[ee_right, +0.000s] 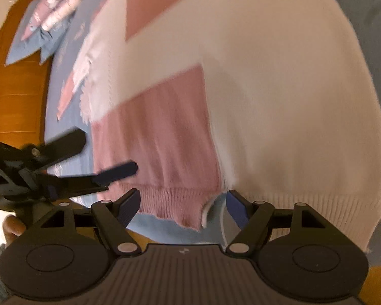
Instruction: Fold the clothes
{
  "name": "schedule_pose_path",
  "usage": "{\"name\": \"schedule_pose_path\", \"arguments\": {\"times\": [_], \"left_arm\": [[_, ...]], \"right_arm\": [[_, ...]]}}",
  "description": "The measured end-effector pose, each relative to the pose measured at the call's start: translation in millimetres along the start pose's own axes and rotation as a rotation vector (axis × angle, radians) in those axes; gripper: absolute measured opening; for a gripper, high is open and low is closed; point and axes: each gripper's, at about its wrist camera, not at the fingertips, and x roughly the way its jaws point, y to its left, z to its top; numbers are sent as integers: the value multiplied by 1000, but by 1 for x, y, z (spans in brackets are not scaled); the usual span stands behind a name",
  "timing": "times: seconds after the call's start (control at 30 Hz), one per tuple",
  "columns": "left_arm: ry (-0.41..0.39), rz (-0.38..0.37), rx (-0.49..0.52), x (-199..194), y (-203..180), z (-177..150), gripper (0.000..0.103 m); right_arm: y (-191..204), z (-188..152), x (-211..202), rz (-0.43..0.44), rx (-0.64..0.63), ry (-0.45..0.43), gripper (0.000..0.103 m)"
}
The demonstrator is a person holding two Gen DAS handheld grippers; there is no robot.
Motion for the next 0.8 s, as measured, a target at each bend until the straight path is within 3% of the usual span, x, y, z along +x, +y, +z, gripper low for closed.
{"name": "schedule_pose_path", "arguments": {"times": [0.07, 0.2, 0.27, 0.4, 0.53, 0.67, 0.8], "left_arm": [[-3, -8, -5, 1, -1, -2, 101], [-4, -29, -25, 6, -2, -6, 102], [-24, -42, -16, 10, -3, -9, 102], [-9, -46, -1, 19, -2, -17, 102], [49, -28, 47, 38, -3, -30, 102], [82, -49, 27, 49, 1, -44, 102], [164, -43, 2, 52, -2, -45, 102]], "right_arm": [[0, 6, -10, 26, 2, -66, 79], [2, 18, -26, -5, -25, -158, 79], [-4, 23, -34, 30, -21, -161, 79], [-22, 23, -62, -28, -21, -244, 79], [-41, 38, -66, -75, 36, -289, 79], [-47, 46, -67, -85, 43, -304, 79], [-45, 48, -63, -92, 18, -280, 79]]}}
